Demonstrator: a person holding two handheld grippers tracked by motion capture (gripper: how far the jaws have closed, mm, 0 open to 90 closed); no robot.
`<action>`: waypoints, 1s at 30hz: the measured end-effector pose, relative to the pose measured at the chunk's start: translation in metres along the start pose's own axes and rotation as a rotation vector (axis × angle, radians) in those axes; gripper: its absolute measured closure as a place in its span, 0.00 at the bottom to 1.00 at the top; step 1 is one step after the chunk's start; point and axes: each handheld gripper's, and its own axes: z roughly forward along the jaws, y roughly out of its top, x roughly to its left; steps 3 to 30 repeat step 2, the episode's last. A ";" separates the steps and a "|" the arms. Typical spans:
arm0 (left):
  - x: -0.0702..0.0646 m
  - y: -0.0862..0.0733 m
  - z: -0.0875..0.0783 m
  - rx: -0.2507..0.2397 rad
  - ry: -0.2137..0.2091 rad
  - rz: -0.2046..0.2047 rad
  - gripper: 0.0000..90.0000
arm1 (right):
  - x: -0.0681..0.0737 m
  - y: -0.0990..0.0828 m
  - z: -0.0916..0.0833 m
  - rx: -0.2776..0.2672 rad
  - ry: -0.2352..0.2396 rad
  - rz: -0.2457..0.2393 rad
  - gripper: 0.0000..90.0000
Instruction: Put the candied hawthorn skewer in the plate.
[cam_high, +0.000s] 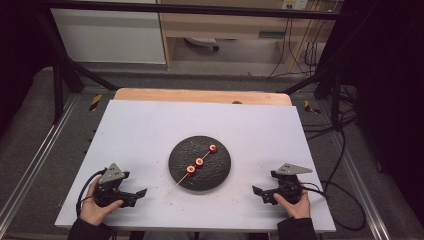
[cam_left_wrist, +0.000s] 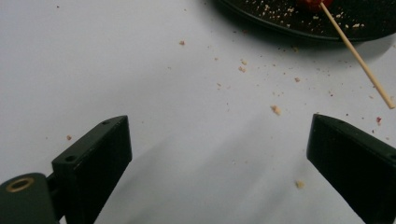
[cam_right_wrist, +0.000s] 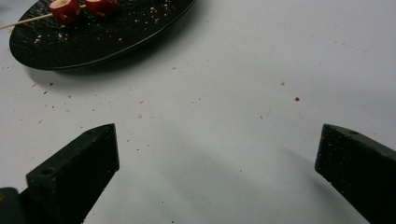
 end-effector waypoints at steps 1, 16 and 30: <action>0.000 -0.001 0.000 0.002 0.000 0.001 0.07 | 0.000 0.000 0.000 0.001 0.001 -0.001 0.01; 0.001 -0.001 0.000 0.005 0.001 -0.001 0.07 | 0.000 0.000 0.000 -0.001 0.004 -0.002 0.01; 0.001 -0.001 0.000 0.005 0.001 -0.001 0.07 | 0.000 0.000 0.000 -0.001 0.004 -0.002 0.01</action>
